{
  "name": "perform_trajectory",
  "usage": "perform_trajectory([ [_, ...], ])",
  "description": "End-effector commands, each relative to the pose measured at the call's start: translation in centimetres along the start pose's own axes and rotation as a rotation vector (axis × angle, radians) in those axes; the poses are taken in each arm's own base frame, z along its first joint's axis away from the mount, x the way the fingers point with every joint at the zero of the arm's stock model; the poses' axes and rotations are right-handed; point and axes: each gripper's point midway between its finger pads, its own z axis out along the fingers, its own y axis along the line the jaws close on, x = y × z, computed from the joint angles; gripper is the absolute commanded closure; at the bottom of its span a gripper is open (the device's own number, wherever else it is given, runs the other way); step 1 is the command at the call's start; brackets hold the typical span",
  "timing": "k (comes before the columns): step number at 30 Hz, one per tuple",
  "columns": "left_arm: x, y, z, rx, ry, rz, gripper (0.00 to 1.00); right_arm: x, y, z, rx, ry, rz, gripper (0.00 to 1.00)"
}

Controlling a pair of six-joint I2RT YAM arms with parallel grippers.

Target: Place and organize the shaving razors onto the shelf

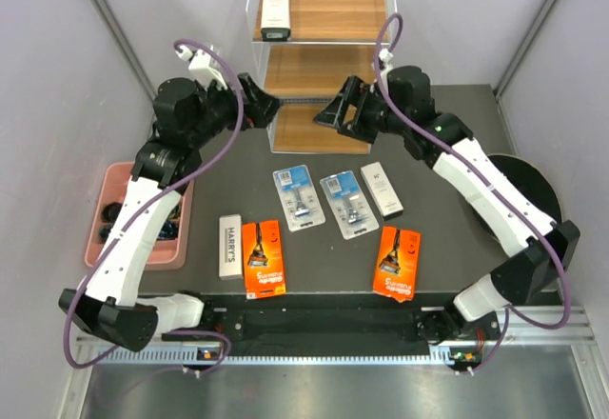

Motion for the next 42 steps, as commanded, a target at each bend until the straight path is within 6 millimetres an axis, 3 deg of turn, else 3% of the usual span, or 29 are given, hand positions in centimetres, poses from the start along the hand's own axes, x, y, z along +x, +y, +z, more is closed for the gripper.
perform_trajectory([
  [1, 2.7, 0.7, -1.2, -0.011, 0.071, -0.007, 0.01, 0.9, -1.4, -2.1, 0.057, -0.033, -0.062, 0.13],
  [9, 8.9, 3.1, -1.3, -0.083, 0.193, -0.156, 0.01, 5.8, -8.3, -0.9, 0.215, 0.07, -0.032, 0.11],
  [12, 13.5, 5.0, -1.4, -0.15, 0.317, -0.236, 0.01, 7.6, -11.8, -1.2, 0.335, 0.12, -0.056, 0.08],
  [18, 21.5, 7.2, -2.3, -0.244, 0.542, -0.391, 0.01, 9.9, -18.5, -3.7, 0.579, 0.168, -0.094, 0.05],
  [21, 23.8, 8.1, -2.7, -0.292, 0.611, -0.426, 0.01, 9.9, -21.2, -5.4, 0.717, 0.168, -0.132, 0.02],
  [25, 24.4, 8.3, -3.0, -0.318, 0.666, -0.428, 0.01, 9.4, -22.8, -6.7, 0.815, 0.169, -0.183, 0.01],
  [31, 24.1, 7.9, -2.8, -0.301, 0.678, -0.433, 0.01, 9.2, -23.8, -6.7, 0.838, 0.171, -0.199, 0.01],
  [33, 24.3, 7.9, -2.9, -0.301, 0.683, -0.434, 0.01, 9.3, -25.0, -6.6, 0.857, 0.185, -0.193, 0.01],
  [42, 25.4, 8.2, -3.0, -0.298, 0.717, -0.433, 0.01, 10.8, -28.8, -4.3, 0.83, 0.283, -0.181, 0.01],
])
